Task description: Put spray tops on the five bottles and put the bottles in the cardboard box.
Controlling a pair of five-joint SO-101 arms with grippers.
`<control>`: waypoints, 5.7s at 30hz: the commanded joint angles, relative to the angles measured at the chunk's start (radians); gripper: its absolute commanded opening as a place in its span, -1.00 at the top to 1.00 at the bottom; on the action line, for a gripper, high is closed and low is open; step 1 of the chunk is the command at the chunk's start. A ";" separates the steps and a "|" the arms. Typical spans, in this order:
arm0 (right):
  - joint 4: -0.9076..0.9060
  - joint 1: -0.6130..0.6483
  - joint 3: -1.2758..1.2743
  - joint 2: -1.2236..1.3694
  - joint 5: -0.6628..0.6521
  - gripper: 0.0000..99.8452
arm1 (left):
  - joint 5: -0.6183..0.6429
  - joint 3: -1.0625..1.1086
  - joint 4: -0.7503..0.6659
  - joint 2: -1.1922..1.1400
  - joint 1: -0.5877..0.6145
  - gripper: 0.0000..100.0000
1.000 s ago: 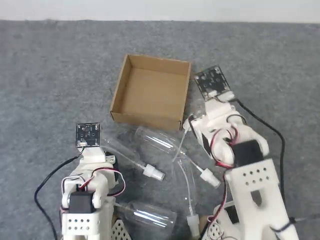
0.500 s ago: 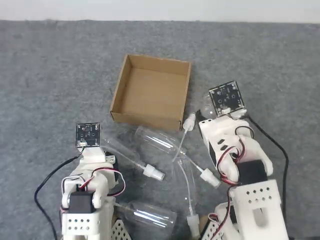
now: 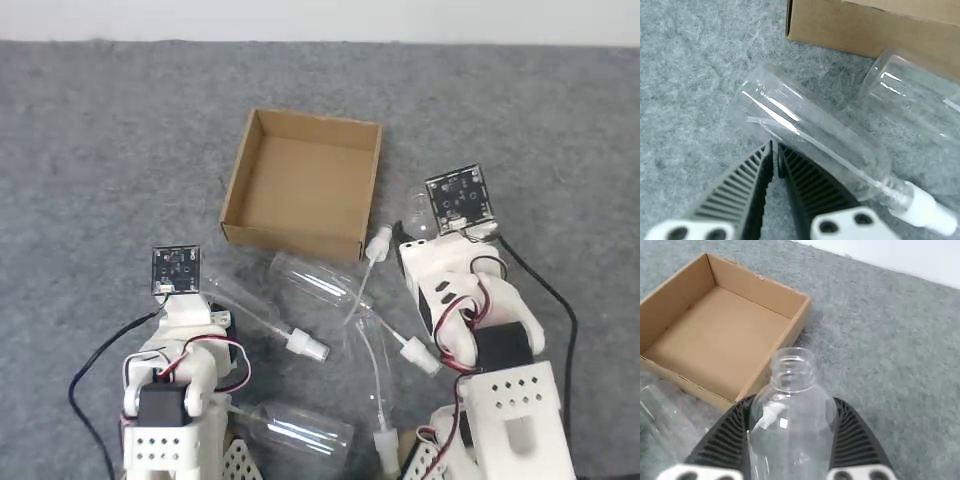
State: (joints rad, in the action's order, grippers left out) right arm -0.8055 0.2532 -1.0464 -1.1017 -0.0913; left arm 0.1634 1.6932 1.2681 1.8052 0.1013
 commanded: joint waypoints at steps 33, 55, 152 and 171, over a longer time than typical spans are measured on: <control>0.173 -0.173 -0.077 -0.035 0.021 0.99 | -0.012 -0.159 -0.011 0.020 -0.058 0.98; 0.367 -0.274 -0.169 -0.033 0.021 0.99 | -0.427 -0.410 -0.083 0.018 -0.061 0.85; 0.430 -0.492 -0.157 -0.035 0.086 0.98 | -0.080 -2.026 0.126 -2.214 -0.675 0.68; 0.429 -0.490 -0.157 -0.035 0.086 0.98 | -0.032 -2.657 0.486 -2.699 -0.646 0.68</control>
State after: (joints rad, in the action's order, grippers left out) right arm -0.3943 -0.2256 -1.2290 -1.1017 -0.0176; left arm 0.1143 -0.8201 1.6962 -0.8661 -0.5677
